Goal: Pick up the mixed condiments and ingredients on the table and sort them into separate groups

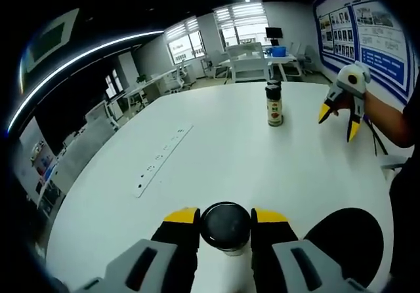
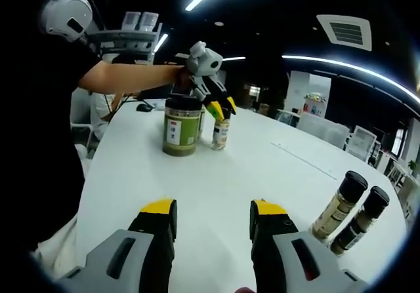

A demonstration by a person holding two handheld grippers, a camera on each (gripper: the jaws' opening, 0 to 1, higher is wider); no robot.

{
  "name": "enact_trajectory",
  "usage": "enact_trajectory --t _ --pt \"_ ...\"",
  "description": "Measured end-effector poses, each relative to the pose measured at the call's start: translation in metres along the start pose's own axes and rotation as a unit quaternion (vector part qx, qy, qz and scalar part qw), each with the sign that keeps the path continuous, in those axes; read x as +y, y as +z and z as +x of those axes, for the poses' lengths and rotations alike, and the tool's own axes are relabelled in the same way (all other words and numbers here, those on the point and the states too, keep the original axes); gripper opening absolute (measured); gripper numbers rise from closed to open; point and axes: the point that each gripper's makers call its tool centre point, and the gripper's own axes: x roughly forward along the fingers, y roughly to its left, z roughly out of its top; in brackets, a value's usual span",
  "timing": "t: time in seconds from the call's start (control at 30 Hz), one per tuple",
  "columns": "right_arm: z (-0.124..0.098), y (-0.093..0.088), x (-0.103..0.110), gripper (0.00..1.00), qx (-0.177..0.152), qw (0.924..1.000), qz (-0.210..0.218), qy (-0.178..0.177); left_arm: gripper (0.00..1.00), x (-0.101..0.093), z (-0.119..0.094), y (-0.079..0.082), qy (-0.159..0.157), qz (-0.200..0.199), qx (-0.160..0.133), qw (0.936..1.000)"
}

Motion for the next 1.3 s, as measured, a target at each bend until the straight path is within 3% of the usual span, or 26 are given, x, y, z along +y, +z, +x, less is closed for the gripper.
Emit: enact_trajectory --t 0.23,0.37,0.6,1.0,1.13,1.3 --pt "0.002 0.007 -0.008 0.42 -0.018 0.9996 0.001 -0.02 0.31 0.0 -0.011 0.013 -0.004 -0.006 -0.003 1.0" --pt "0.004 0.014 -0.013 0.41 -0.028 0.9991 0.004 -0.031 0.31 -0.023 -0.018 0.028 -0.012 -0.008 -0.02 0.9997" --pt "0.027 0.025 -0.02 0.42 -0.039 0.9981 0.019 -0.043 0.3 -0.025 -0.013 0.037 -0.018 0.01 -0.023 0.9995" --pt "0.05 0.043 -0.014 0.44 -0.063 0.9976 0.022 -0.016 0.3 -0.055 -0.016 0.056 -0.052 0.06 -0.031 0.9963" --pt "0.057 0.051 -0.007 0.44 -0.064 0.9978 0.017 -0.011 0.3 -0.063 -0.019 0.063 -0.052 0.074 -0.036 0.9952" --pt "0.066 0.061 0.003 0.44 -0.07 0.9974 0.012 0.007 0.3 -0.077 -0.023 0.069 -0.076 0.085 -0.045 0.9925"
